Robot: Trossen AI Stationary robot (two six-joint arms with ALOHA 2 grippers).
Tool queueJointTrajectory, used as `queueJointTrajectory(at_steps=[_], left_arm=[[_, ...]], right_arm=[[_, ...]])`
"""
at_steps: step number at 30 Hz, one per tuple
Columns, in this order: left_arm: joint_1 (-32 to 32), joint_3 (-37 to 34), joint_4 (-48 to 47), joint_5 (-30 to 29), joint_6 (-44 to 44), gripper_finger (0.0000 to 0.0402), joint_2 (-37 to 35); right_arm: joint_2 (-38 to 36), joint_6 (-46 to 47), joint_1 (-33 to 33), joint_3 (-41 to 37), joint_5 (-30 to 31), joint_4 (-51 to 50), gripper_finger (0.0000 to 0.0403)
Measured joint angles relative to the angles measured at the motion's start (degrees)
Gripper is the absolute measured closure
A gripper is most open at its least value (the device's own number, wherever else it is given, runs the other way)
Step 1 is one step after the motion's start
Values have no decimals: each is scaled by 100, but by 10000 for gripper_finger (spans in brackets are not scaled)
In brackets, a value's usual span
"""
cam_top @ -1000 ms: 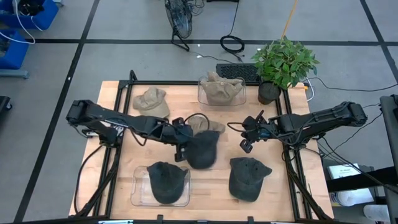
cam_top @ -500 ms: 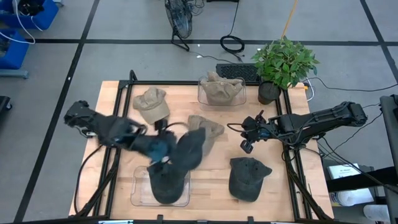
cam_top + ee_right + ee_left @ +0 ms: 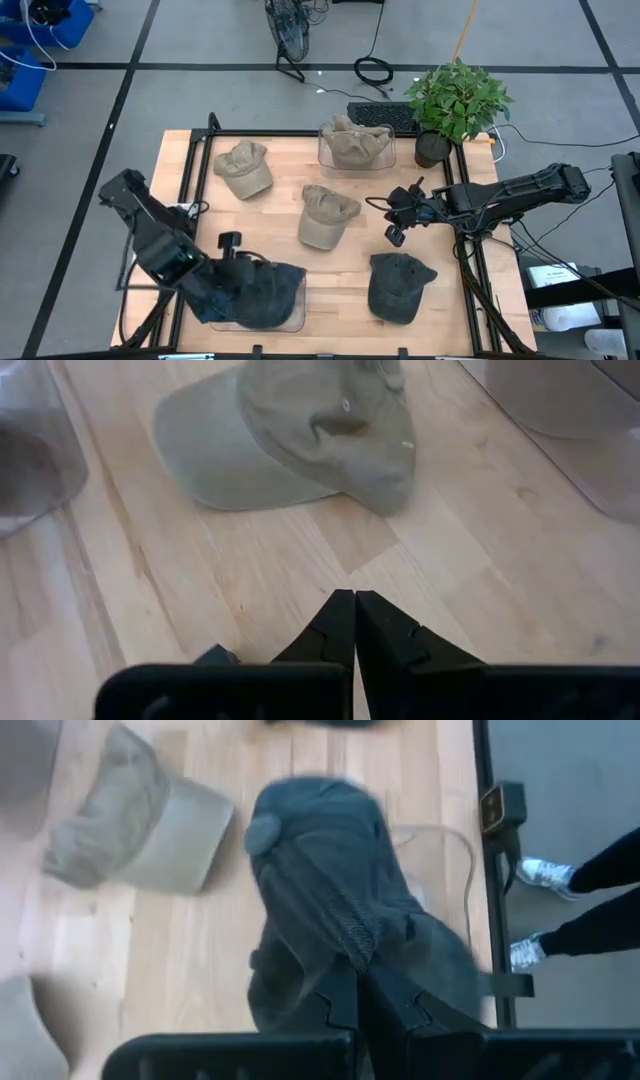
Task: Pick & Place hat
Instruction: Put the black cap into the bottom transparent bin
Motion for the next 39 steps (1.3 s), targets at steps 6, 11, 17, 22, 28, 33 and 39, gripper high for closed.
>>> queueJointTrajectory(at_steps=[6,11,17,22,28,33,39], left_arm=[[-132,-654,209,212,-384,396,274],[-161,-1239,949,211,-601,396,393],[-160,-1622,778,212,-1617,383,407],[-156,-1642,298,216,-2497,329,409],[-151,-1642,11,578,-2971,237,406],[-73,-1642,-139,844,-3192,155,354],[86,-1586,-193,876,-3526,91,36]], right_arm=[[0,-3,0,0,0,212,403],[0,8,-2,0,0,257,403],[0,12,-2,0,-2,257,403],[0,3,-2,0,-2,257,403],[0,-80,-2,0,-4,255,403],[0,-151,-2,0,-9,255,403],[0,-294,-2,0,-17,253,403]])
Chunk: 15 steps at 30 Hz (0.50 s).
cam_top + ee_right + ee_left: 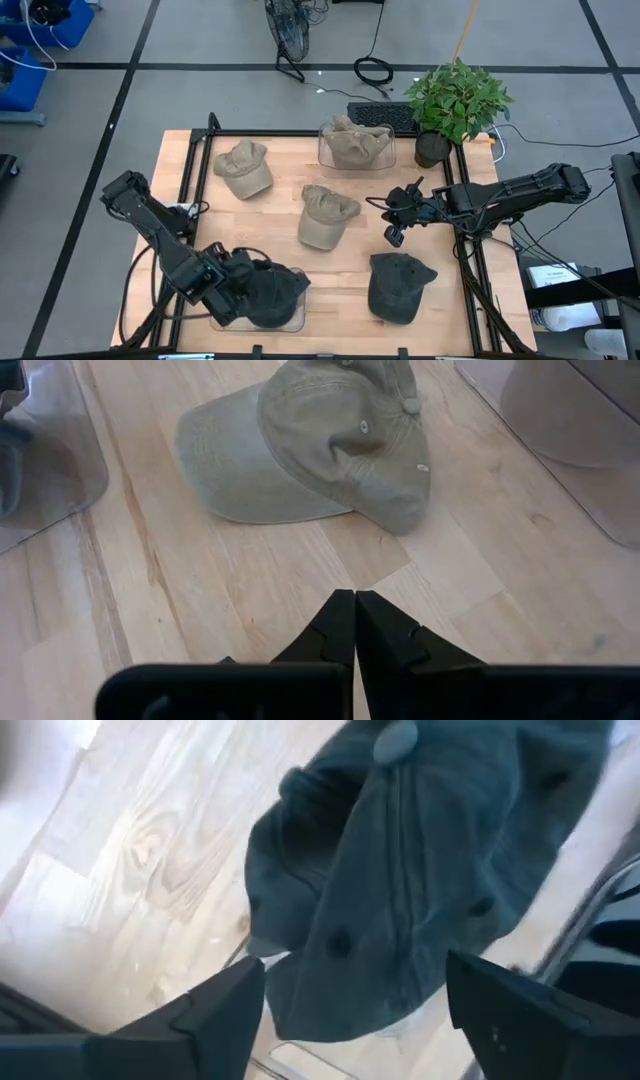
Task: Pick & Place hat
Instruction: Put the black cap into the bottom transparent bin, then put the brown cap into the top transparent bin
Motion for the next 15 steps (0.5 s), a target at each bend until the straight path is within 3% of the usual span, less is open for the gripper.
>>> queueJointTrajectory(at_steps=[7,15], left_arm=[[281,6,-10,-215,-182,83,-491],[946,7,-9,-1568,281,110,-929]], right_arm=[[0,-57,0,0,-1,-2,403],[0,-142,0,0,1,-2,403]])
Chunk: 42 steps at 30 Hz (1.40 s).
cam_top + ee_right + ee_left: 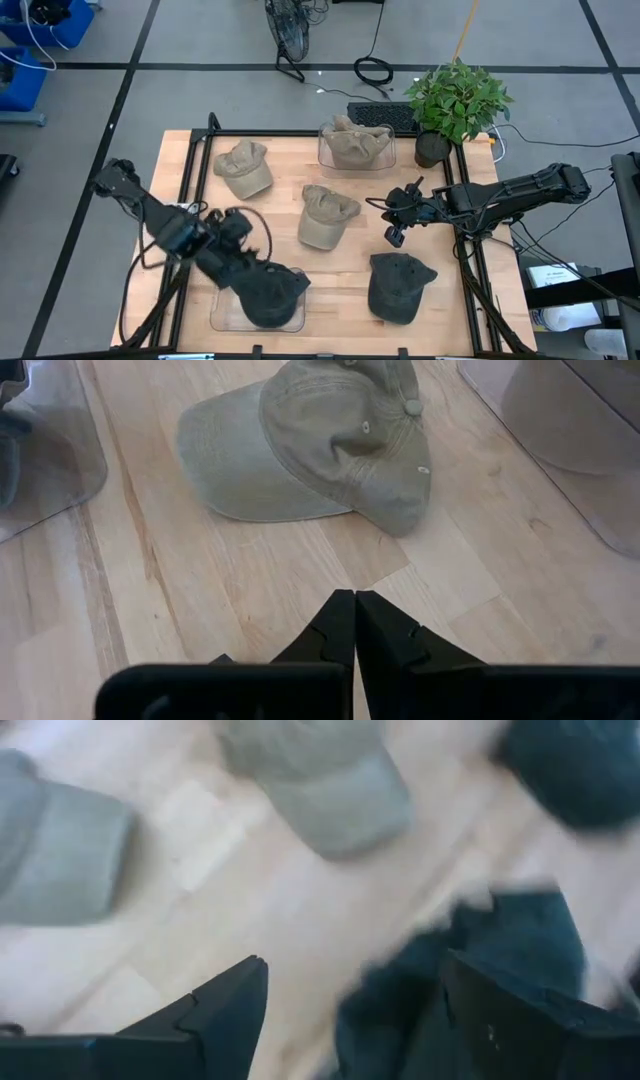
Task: Pick & Place hat
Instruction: Put the brown cap into the top transparent bin
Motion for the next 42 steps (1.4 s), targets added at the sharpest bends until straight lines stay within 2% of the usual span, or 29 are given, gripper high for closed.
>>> queueJointTrajectory(at_steps=[4,12,17,21,24,28,33,42], left_arm=[[879,0,-4,131,451,124,-57],[2735,-374,367,800,2622,140,11],[3901,-968,422,968,3583,142,-23],[4945,-1612,873,1461,4376,146,-34],[5692,-2042,1114,1539,4953,152,-38],[6716,-2444,1583,1798,5387,156,-30],[7899,-2577,2044,2240,5790,156,-37],[9390,-2597,2346,2450,5902,157,-28]], right_arm=[[0,0,0,0,1,2,403],[0,18,0,0,48,6,403],[0,269,-4,0,300,4,403],[0,592,-33,0,651,4,403],[0,868,-121,0,804,4,403],[0,1119,-296,0,799,7,403],[0,1388,-559,0,799,9,403],[0,1624,-936,0,800,396,403]])
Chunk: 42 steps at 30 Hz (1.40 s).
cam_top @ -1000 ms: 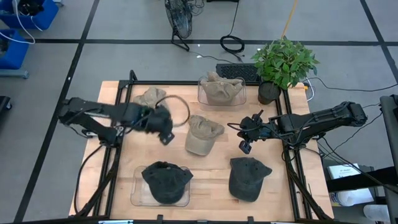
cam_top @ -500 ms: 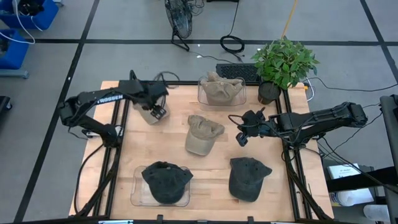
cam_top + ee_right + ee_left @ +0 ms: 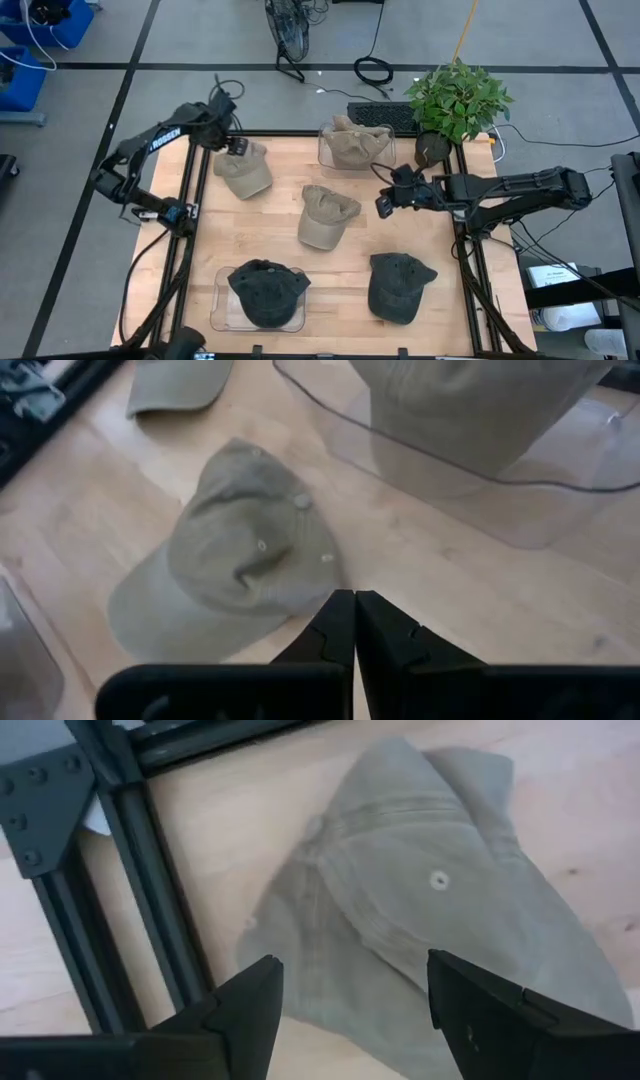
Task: Pick & Place hat
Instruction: Put the brown cap into the top transparent bin
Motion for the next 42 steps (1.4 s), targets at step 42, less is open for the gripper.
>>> queueJointTrajectory(at_steps=[42], left_arm=[[158,-2,779,-334,-869,202,1475]], right_arm=[[2,-421,-240,2,-52,295,403]])
